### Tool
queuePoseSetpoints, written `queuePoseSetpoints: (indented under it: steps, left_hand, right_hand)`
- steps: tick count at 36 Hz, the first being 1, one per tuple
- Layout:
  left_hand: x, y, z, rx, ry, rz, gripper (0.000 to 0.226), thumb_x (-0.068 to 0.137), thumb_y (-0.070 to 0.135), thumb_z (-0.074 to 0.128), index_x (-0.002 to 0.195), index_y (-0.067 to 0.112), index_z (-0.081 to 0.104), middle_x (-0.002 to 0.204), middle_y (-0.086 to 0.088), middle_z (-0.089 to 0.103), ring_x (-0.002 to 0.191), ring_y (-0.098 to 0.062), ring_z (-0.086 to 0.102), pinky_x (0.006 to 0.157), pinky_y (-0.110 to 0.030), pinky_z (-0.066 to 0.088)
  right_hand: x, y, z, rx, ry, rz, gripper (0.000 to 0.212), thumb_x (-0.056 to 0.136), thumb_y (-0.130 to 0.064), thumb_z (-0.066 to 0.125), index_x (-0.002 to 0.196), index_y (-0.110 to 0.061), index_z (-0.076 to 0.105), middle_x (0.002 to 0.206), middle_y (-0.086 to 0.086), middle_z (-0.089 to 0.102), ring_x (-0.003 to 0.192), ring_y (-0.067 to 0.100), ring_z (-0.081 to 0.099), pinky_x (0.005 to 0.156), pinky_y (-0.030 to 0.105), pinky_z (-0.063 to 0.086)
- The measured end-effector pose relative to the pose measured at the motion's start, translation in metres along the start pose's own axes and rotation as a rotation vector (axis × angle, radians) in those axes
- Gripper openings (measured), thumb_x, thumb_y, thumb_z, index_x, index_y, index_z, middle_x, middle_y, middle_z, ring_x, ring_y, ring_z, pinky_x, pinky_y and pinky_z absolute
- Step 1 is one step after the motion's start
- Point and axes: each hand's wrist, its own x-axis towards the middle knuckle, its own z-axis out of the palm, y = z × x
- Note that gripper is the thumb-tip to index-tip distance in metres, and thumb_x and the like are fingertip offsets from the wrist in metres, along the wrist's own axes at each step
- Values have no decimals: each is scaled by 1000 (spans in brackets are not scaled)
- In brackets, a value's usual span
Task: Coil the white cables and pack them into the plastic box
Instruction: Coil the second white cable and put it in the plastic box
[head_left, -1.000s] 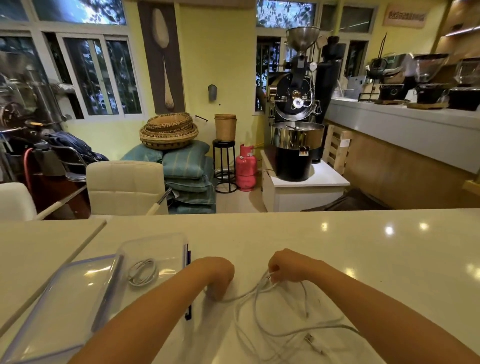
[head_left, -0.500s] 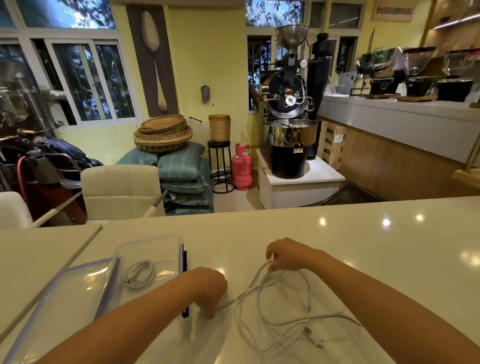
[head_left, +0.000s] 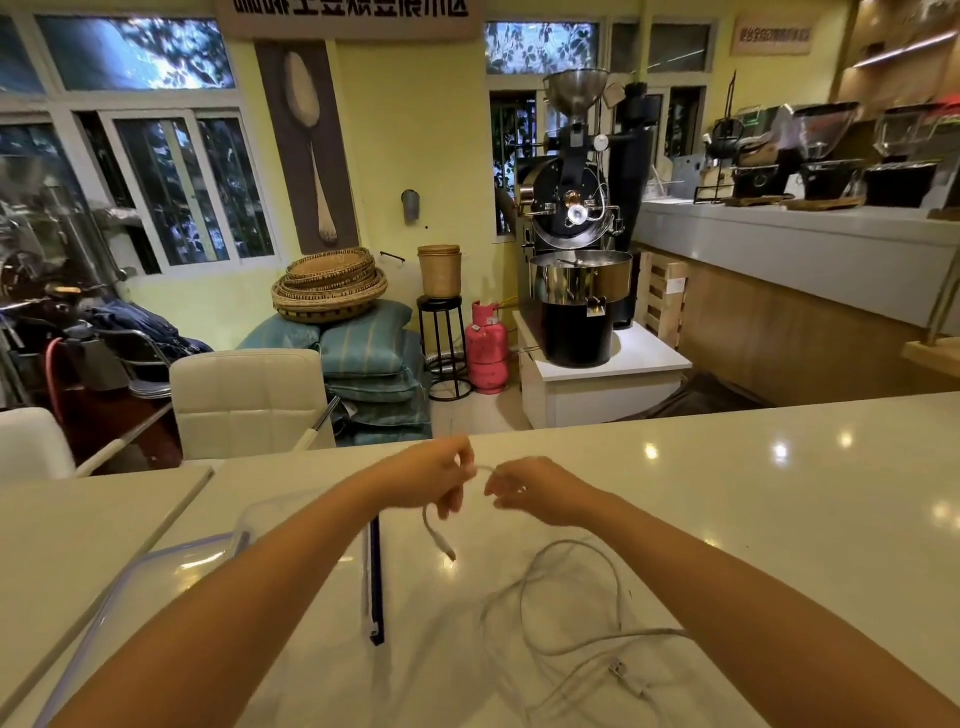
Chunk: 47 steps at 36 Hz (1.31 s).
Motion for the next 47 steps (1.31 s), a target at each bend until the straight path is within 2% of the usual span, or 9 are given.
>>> queuePoseSetpoints:
  steps: [6, 14, 22, 28, 34, 37, 41, 44, 47]
  left_hand:
    - [-10, 31, -33, -562, 32, 154, 25, 97, 16, 36, 80, 12, 53, 48, 5, 40, 41, -6, 32, 43, -16, 31]
    - [-29, 56, -56, -985, -228, 466, 28, 88, 17, 40, 77, 11, 65, 50, 3, 54, 44, -8, 49, 51, -18, 46]
    - [-38, 77, -59, -1036, -325, 801, 12, 81, 21, 61, 91, 16, 63, 80, 2, 72, 79, -11, 68, 90, -28, 49]
    - [-42, 87, -58, -1084, -224, 799, 17, 80, 21, 60, 96, 18, 63, 88, -3, 75, 93, -17, 69, 90, -26, 51]
    - [-37, 99, -58, -1020, -121, 776, 24, 83, 31, 53, 107, 29, 59, 62, -1, 68, 56, -12, 64, 71, -28, 54]
    - [-37, 107, -58, -1052, -92, 772, 28, 91, 23, 39, 116, 25, 52, 57, 2, 61, 46, -7, 54, 53, -21, 48]
    - [-33, 116, -59, -1019, -97, 765, 33, 83, 10, 41, 112, 18, 54, 57, 6, 57, 46, -4, 46, 48, -17, 41]
    - [-28, 123, -59, -931, -44, 737, 24, 87, 7, 42, 99, 16, 60, 54, 8, 56, 46, -3, 45, 50, -17, 39]
    - [-21, 128, -61, -891, 38, 665, 27, 94, 4, 33, 92, 12, 59, 50, 8, 55, 44, -2, 45, 44, -11, 39]
  right_hand:
    - [-2, -18, -58, 427, 285, -29, 18, 91, -10, 49, 92, 2, 63, 85, 12, 65, 67, 9, 56, 59, 7, 46]
    - [-17, -39, -144, 779, 257, -223, 12, 79, -8, 60, 69, -10, 54, 65, -2, 60, 62, 8, 57, 67, 19, 48]
    - [-10, -35, -165, 1216, -58, -460, 32, 45, -30, 89, 59, -18, 62, 45, -8, 46, 38, 3, 38, 38, 13, 35]
    - [-8, -34, -161, 1332, 52, -493, 33, 38, -35, 90, 49, -20, 63, 45, -9, 51, 39, 3, 40, 38, 13, 34]
    - [1, -38, -147, 1330, 248, -390, 52, 28, -42, 91, 65, -15, 65, 44, -7, 52, 39, 4, 45, 39, 15, 40]
    - [5, -39, -140, 1324, 319, -346, 59, 34, -46, 88, 74, -11, 62, 52, 1, 54, 47, 12, 48, 48, 24, 43]
    - [10, -38, -124, 1260, 414, -262, 17, 86, -23, 55, 73, -13, 54, 50, -1, 55, 47, 10, 52, 46, 20, 45]
    - [5, -52, -114, 1283, 402, -261, 11, 76, -12, 54, 68, -19, 50, 40, -10, 55, 40, 1, 52, 49, 19, 43]
    - [6, -60, -99, 1293, 428, -205, 26, 95, -14, 37, 74, -25, 47, 60, -8, 56, 58, 5, 50, 61, 22, 36]
